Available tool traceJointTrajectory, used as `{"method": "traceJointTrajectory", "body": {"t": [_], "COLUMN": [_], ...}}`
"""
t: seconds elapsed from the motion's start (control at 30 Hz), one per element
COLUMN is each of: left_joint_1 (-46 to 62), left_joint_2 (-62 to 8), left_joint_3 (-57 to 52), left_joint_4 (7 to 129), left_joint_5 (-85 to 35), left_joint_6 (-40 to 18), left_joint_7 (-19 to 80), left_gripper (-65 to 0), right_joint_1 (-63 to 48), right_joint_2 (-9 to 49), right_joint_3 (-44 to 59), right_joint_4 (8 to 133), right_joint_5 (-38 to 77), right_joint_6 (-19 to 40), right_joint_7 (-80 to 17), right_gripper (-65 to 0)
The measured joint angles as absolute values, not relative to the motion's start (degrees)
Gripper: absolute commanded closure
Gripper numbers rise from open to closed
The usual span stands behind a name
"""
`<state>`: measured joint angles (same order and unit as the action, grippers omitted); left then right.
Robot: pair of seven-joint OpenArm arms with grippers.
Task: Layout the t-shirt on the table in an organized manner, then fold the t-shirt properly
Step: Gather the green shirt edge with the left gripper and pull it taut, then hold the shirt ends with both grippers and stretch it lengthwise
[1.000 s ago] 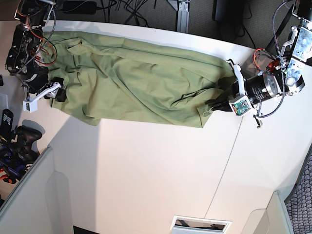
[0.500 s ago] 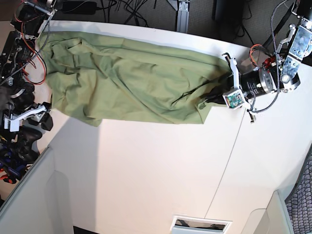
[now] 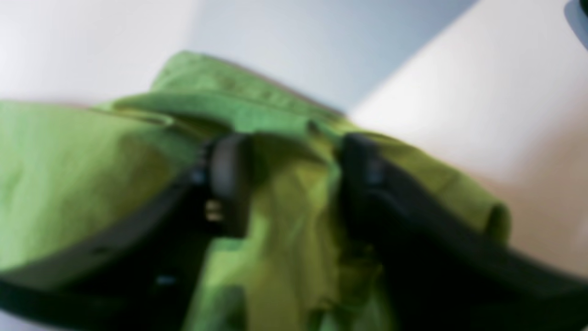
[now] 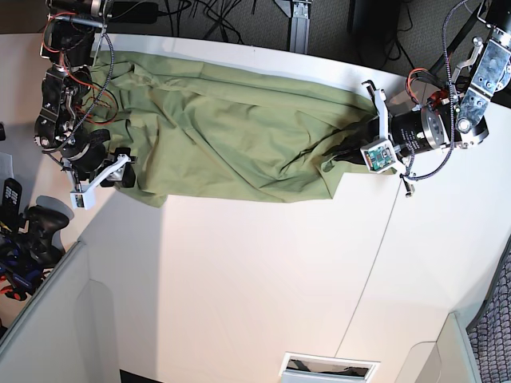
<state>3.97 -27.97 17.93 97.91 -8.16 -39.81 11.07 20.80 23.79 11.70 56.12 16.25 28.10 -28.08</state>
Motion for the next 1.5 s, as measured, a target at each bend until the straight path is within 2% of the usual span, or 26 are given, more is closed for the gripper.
{"method": "traceJointTrajectory", "body": {"t": [0.1,0.13,0.43,0.57,0.73,1.07,1.37,1.4,1.5], "left_joint_1": [3.95,3.97,3.64,3.66,2.63,0.64,0.67,0.67,0.67], "left_joint_2": [-27.94,-27.94,-28.12,-28.42,-28.51,-31.22,-31.73,-31.73,-31.75], "left_joint_3": [17.96,17.96,17.93,17.56,16.58,16.51,16.51,16.51,16.51], "left_joint_4": [97.91,97.91,97.91,97.91,97.91,97.91,97.91,97.91,97.91], "left_joint_5": [-8.16,-8.16,-8.16,-8.05,-7.94,-7.07,-7.11,-7.14,-7.14], "left_joint_6": [-39.81,-39.81,-39.81,-39.81,-39.86,-39.9,-39.88,-39.86,-39.86], "left_joint_7": [11.09,11.09,11.07,11.07,10.9,10.92,10.9,10.85,10.81], "left_gripper": [0.0,0.0,0.0,0.0,0.0,0.0,0.0,0.0,0.0], "right_joint_1": [20.8,20.8,20.64,19.79,17.87,4.8,-4.64,-4.97,-5.1], "right_joint_2": [23.81,23.81,23.81,23.81,23.81,23.77,23.64,23.55,22.48], "right_joint_3": [11.7,11.7,11.7,12.16,12.84,19.07,23.24,23.24,23.24], "right_joint_4": [56.01,56.01,58.28,65.45,74.04,86.11,87.37,87.37,87.37], "right_joint_5": [16.27,16.25,16.1,16.1,18.11,19.73,23.33,23.38,23.75], "right_joint_6": [28.1,28.1,28.12,28.1,28.12,28.25,28.14,28.14,28.14], "right_joint_7": [-28.05,-28.03,-27.07,-27.44,-32.29,-33.01,-33.04,-32.97,-32.86], "right_gripper": [-2.4,0.0,0.0,0.0,0.0,0.0,0.0,-1.3,-26.1]}}
